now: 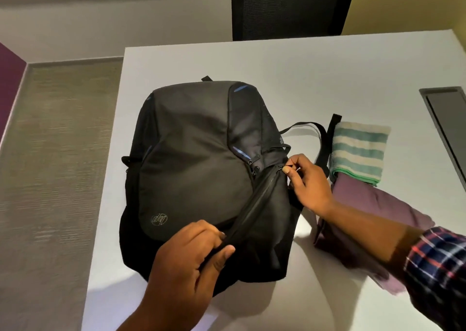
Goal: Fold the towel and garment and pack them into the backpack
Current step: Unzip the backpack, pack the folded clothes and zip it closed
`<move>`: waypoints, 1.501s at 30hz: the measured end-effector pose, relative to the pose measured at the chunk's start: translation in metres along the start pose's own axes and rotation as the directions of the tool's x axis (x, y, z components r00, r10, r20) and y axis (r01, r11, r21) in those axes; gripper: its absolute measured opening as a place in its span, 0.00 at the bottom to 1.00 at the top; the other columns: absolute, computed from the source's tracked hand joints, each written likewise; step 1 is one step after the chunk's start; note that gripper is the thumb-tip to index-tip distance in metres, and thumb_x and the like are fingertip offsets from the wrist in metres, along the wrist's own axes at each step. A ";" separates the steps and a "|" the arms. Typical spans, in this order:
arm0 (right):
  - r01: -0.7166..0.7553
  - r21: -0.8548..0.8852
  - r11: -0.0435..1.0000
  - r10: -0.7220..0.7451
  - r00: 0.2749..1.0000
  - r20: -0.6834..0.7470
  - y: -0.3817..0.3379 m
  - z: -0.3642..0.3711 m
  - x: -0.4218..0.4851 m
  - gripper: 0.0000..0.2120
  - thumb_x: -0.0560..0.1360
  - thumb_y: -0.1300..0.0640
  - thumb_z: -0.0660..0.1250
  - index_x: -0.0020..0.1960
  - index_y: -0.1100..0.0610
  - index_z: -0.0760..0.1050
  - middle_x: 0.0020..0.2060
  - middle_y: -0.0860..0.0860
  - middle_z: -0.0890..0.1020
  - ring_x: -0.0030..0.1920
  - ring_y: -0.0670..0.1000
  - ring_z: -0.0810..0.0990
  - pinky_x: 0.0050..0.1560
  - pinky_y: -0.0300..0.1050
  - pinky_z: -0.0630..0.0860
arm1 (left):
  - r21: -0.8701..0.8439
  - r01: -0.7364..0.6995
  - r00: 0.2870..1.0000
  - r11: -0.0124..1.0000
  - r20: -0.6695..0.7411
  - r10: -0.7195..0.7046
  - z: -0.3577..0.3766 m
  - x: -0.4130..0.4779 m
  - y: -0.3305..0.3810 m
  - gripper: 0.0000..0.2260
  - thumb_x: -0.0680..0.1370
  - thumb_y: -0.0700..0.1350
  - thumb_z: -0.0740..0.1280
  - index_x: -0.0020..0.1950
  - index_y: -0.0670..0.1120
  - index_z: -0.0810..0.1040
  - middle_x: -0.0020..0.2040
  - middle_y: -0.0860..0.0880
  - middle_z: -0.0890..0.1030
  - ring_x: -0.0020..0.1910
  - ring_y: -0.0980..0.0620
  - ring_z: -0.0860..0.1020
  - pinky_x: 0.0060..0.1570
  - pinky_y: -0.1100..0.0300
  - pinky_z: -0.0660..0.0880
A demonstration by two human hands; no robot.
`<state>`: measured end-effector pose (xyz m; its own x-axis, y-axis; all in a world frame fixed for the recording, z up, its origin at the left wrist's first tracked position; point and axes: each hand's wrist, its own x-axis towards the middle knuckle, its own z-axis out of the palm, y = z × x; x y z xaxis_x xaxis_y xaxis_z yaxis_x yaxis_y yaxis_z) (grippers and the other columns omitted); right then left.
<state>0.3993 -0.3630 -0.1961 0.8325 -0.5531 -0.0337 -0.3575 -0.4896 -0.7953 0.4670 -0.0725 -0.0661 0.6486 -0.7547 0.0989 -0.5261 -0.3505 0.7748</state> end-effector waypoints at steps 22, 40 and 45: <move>-0.226 -0.182 0.957 0.221 0.974 -0.049 0.013 -0.021 0.003 0.13 0.75 0.50 0.71 0.55 0.56 0.78 0.52 0.51 0.83 0.52 0.53 0.81 0.52 0.43 0.73 | 0.383 -0.186 0.941 0.905 0.336 0.051 0.076 -0.027 -0.078 0.13 0.77 0.57 0.61 0.41 0.51 0.78 0.41 0.55 0.79 0.37 0.53 0.77 0.36 0.58 0.75; -0.211 -0.677 0.705 0.394 0.911 0.126 0.100 -0.080 -0.158 0.56 0.57 0.14 0.52 0.74 0.33 0.30 0.79 0.47 0.36 0.78 0.64 0.40 0.70 0.74 0.53 | 0.254 -0.002 0.998 0.967 0.063 -0.014 0.029 -0.035 -0.050 0.20 0.78 0.58 0.58 0.43 0.46 0.82 0.38 0.53 0.81 0.36 0.54 0.78 0.37 0.63 0.77; -0.181 -0.682 0.709 0.365 0.921 0.135 0.109 -0.078 -0.162 0.55 0.61 0.20 0.61 0.75 0.34 0.32 0.79 0.48 0.37 0.78 0.66 0.40 0.69 0.76 0.53 | 0.207 -0.017 0.995 0.978 -0.088 0.036 -0.005 -0.012 -0.011 0.15 0.78 0.53 0.61 0.40 0.44 0.77 0.34 0.51 0.77 0.37 0.55 0.75 0.40 0.74 0.68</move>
<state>0.1925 -0.3793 -0.2297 0.6937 -0.5973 -0.4025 -0.6925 -0.7067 -0.1450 0.4679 -0.0567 -0.0728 0.6752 -0.7150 0.1814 -0.6396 -0.4450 0.6269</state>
